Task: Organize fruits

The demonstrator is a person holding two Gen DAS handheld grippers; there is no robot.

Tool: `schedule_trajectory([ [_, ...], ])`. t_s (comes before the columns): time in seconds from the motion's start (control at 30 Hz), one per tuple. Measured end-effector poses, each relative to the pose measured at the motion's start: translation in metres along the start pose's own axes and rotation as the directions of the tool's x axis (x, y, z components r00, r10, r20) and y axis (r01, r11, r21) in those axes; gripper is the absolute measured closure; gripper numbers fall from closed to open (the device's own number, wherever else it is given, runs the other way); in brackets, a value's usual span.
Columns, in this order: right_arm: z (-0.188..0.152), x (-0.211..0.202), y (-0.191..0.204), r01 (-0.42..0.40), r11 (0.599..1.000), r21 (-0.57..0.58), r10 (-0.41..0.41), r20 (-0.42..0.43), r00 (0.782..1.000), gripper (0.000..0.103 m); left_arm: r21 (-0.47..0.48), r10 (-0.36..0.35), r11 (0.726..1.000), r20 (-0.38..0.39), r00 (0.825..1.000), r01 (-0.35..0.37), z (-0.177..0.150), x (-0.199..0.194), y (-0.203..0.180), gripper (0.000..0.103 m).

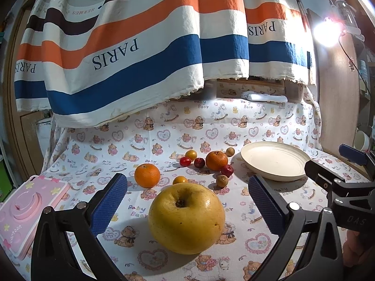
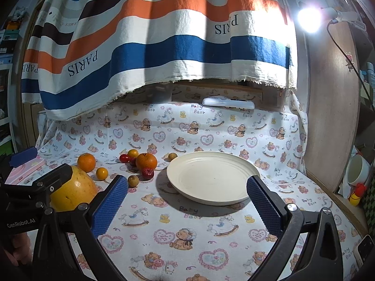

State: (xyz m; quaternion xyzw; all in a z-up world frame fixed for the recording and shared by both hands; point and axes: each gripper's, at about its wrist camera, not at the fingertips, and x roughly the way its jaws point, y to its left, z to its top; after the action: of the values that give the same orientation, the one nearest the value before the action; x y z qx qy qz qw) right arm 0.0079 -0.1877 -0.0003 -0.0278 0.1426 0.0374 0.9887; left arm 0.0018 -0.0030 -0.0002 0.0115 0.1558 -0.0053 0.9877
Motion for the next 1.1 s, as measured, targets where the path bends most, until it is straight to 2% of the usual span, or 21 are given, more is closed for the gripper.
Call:
schedule_trajectory([
  [0.77,0.0026,-0.0006,-0.0035,0.005,1.0,0.013,-0.005,0.003,1.0,0.001,0.026,-0.007,1.0,0.022,1.0,0.006,0.0018,-0.0068,-0.0036,0.001],
  [1.1,0.0027,0.0,-0.0051,0.032,0.999,0.006,-0.032,-0.011,0.999,0.001,0.0,-0.003,1.0,0.014,1.0,0.003,0.0027,-0.0045,-0.0006,0.001],
])
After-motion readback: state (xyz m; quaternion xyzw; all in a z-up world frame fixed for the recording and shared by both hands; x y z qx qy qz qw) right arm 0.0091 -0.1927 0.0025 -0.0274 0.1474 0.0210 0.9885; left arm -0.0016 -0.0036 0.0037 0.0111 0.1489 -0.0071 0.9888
